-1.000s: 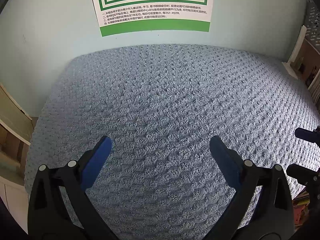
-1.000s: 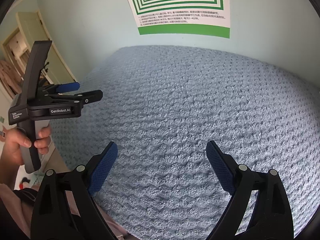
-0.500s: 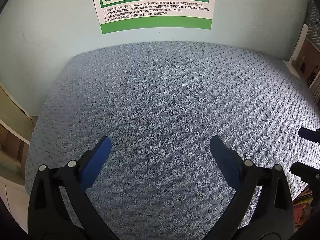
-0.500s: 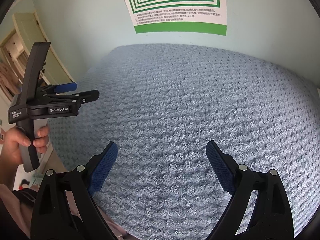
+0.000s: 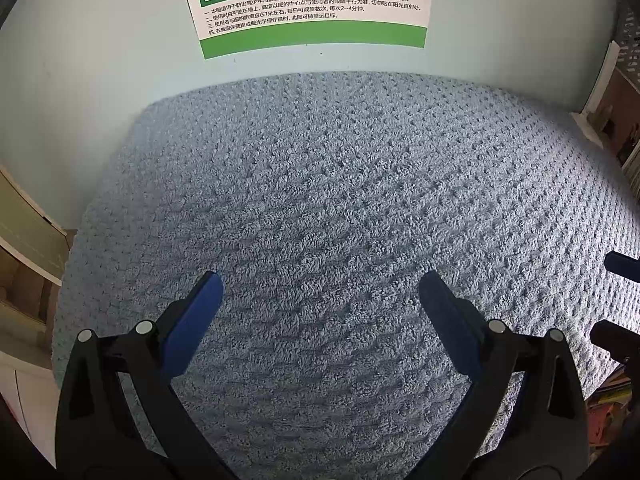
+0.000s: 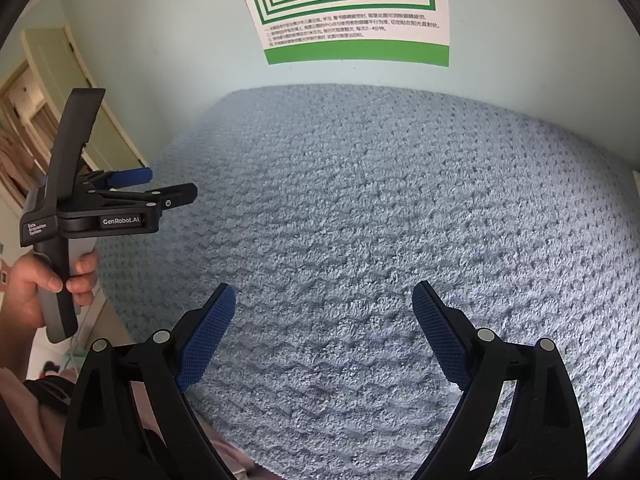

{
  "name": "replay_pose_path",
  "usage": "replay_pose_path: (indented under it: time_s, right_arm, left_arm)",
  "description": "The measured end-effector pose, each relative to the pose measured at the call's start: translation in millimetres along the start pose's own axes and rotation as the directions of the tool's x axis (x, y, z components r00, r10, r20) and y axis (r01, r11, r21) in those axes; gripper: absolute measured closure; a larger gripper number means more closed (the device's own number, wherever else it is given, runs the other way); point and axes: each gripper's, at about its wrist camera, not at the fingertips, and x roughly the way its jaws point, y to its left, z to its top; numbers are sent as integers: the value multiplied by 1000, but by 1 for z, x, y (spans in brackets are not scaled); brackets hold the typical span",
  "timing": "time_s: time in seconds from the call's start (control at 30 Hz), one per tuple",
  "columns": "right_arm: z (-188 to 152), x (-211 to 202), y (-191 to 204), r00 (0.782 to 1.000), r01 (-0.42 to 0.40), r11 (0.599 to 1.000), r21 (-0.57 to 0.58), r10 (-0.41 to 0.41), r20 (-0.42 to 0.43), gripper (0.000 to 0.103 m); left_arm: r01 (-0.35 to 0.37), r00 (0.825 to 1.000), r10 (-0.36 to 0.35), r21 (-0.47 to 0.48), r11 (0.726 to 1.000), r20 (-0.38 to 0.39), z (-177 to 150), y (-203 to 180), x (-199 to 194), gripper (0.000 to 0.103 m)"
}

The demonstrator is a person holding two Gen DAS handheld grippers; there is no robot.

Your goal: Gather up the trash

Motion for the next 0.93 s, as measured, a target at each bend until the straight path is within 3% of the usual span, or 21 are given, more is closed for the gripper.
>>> replay_pose_path:
  time_s: [0.67, 0.8, 0.93]
  right_arm:
    - [3, 8, -4, 1000, -11, 1000, 4, 11, -16, 14]
    - [5, 11, -6, 1000, -15, 1000, 8, 15, -19, 14]
    - [6, 14, -8, 1000, -19, 1000, 7, 19, -24, 14]
  left_arm:
    - [-6, 1000, 5, -16, 1000, -12, -1, 2, 7, 7]
    - [-33, 999, 33, -20, 999, -34, 1, 2, 11, 7]
    - [31, 997, -34, -51, 998, -69, 2, 6, 18, 7]
